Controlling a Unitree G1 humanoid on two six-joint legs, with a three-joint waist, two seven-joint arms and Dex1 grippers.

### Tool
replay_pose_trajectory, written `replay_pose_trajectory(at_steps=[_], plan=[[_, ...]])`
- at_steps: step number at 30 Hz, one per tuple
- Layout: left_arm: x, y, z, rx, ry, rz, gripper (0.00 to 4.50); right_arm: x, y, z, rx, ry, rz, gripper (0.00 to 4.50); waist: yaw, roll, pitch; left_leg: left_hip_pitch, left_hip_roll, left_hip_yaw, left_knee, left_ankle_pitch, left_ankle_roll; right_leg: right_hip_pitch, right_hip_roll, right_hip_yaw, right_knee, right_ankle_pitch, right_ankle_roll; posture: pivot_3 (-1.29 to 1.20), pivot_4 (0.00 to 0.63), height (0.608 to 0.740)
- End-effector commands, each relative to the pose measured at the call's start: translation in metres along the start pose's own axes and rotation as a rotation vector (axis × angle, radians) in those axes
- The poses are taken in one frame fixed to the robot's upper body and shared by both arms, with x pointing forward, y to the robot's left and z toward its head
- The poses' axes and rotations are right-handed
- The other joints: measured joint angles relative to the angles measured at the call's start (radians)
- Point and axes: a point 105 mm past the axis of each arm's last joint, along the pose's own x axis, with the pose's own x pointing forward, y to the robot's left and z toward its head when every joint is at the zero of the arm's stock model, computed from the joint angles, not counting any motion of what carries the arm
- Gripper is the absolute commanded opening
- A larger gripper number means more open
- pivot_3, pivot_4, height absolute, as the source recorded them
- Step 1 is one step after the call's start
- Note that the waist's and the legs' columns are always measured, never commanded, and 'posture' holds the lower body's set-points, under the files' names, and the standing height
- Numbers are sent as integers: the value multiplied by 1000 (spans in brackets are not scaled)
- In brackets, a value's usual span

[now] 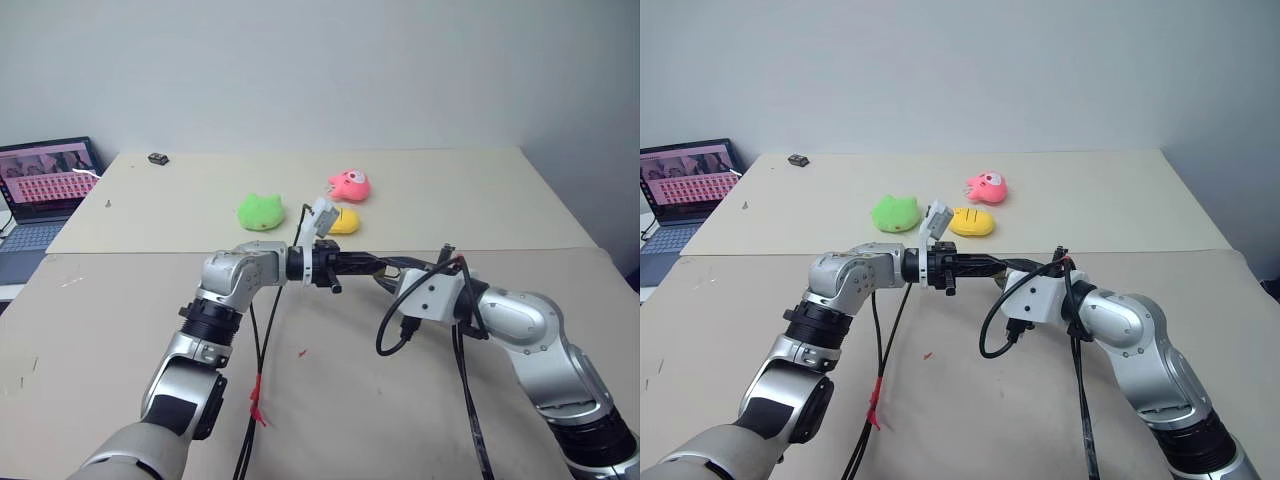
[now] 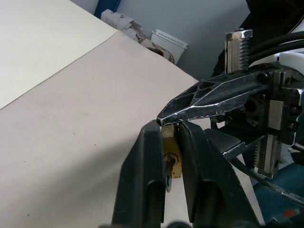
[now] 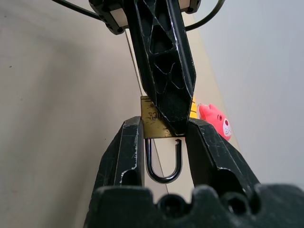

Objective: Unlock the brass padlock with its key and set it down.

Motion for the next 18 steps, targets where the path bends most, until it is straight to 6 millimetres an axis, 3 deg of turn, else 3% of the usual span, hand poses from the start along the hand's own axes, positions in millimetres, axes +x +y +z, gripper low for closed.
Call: replay_pose_trajectory(at_steps=[1,8,10,15,17,18], plan=[[2,-6,8,43,11,-17,52,-2,-15,19,-65,-63,-48,912,0,0,0,0,0,0,0,0,0,0,0,0,0,0,0,0,150,655],[2,-5,9,41,19,-15,52,-2,-17,18,-68,-58,-56,912,0,1,0,0,0,0,0,0,0,0,0,0,0,0,0,0,150,655],[2,-4,9,38,21,-18,1076,-2,-16,19,-69,-58,-57,912,0,1,0,0,0,0,0,0,0,0,0,0,0,0,0,0,150,655],[3,-8,12,31,11,-43,2898,-2,-17,20,-79,-64,-52,912,0,2,1,0,0,0,0,0,0,0,0,0,0,0,0,0,150,655],[3,-9,13,27,7,-45,3565,-2,-17,20,-81,-66,-52,912,0,2,1,0,0,0,0,0,0,0,0,0,0,0,0,0,150,655],[3,-9,13,29,9,-47,3565,-1,-17,20,-82,-68,-53,912,0,2,1,0,0,0,0,0,0,0,0,0,0,0,0,0,150,655]])
